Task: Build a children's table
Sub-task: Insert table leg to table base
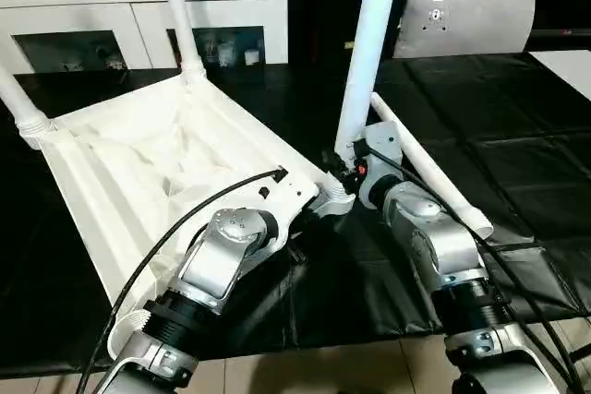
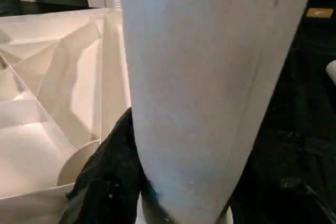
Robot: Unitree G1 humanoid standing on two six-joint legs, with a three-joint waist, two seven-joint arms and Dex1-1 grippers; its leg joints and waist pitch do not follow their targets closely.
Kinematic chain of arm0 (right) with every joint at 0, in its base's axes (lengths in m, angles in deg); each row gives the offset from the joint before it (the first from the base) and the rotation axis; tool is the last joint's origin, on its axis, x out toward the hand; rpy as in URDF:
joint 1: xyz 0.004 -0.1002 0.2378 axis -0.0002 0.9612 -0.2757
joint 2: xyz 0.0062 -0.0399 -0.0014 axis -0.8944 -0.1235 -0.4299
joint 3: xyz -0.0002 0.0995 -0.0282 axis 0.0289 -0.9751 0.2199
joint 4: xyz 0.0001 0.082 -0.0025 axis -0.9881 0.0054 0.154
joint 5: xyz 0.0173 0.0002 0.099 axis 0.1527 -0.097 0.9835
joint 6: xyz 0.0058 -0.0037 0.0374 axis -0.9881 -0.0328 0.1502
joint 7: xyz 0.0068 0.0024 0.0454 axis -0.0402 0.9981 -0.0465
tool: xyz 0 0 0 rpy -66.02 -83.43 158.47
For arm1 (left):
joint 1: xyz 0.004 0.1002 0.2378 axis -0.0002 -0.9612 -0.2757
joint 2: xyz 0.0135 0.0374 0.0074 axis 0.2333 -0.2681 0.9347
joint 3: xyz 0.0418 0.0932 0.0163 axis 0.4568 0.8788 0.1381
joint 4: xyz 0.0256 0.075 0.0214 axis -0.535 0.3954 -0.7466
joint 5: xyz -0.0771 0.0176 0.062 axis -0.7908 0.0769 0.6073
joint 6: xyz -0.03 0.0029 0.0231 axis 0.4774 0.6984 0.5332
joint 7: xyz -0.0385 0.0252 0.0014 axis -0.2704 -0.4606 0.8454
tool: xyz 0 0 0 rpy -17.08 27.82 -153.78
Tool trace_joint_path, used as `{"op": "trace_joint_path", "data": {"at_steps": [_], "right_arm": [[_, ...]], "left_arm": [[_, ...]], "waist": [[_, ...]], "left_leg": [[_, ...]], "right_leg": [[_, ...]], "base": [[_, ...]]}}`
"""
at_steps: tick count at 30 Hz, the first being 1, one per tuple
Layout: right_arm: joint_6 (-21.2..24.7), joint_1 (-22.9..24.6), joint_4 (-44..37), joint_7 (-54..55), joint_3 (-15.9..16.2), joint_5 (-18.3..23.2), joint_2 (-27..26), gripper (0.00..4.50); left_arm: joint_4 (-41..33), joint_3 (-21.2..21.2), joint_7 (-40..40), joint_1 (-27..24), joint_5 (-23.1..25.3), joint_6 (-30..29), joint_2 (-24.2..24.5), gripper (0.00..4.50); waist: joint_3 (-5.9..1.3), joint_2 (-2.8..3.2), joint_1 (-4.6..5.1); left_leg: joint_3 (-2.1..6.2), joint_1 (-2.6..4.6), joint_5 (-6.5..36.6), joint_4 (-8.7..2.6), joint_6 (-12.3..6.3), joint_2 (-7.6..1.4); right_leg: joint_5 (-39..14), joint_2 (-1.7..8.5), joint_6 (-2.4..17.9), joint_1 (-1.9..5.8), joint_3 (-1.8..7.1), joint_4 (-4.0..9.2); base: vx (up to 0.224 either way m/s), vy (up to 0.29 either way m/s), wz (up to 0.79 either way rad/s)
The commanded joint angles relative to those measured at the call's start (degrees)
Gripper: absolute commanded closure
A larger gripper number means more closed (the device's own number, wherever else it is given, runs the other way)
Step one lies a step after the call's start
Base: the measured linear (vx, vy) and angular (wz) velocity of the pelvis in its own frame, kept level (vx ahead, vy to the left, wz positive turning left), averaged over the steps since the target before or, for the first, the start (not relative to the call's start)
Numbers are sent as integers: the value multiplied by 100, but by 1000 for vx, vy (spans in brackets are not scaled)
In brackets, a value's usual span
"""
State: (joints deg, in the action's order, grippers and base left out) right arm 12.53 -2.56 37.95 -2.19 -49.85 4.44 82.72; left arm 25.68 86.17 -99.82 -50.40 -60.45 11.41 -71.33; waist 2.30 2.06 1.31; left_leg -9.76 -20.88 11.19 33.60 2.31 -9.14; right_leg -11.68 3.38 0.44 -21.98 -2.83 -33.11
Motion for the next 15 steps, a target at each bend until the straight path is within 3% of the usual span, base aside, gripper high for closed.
{"op": "trace_joint_path", "data": {"at_steps": [1,2,4,9,11,15], "right_arm": [[307,257,587,8,31,-63,21,185],[306,258,585,8,30,-62,22,185],[128,322,500,-10,53,-139,135,158],[8,608,23,-534,-137,189,340,115],[-200,766,-230,-819,-180,307,475,99],[-537,1059,-600,-1447,-129,441,853,55]], "left_arm": [[-183,156,-243,135,-147,95,50,450],[-182,155,-245,135,-147,96,52,450],[-6,104,-322,194,-115,244,164,450],[301,56,-544,335,-90,596,494,450],[423,93,-657,383,-72,745,627,450],[680,168,-868,456,-76,1078,792,450]], "waist": [[-202,47,-39],[-206,43,-51],[-236,20,-95],[-268,11,-215],[-298,44,-278],[-362,34,-354]], "left_leg": [[233,71,2563,-519,126,-372],[221,73,2510,-518,121,-371],[196,18,2042,-516,37,-387],[136,24,1514,-464,-153,-379],[128,-5,1027,-438,-289,-382],[122,-36,270,-351,-564,-385]], "right_leg": [[-2447,505,856,60,278,542],[-2342,495,887,62,281,539],[-1643,489,1055,127,293,456],[-1230,507,1187,175,303,433],[-692,506,1266,229,294,366],[516,497,1456,280,262,214]], "base": [[0,0,0],[0,0,0],[0,0,0],[0,0,0],[0,0,0],[0,0,0]]}}
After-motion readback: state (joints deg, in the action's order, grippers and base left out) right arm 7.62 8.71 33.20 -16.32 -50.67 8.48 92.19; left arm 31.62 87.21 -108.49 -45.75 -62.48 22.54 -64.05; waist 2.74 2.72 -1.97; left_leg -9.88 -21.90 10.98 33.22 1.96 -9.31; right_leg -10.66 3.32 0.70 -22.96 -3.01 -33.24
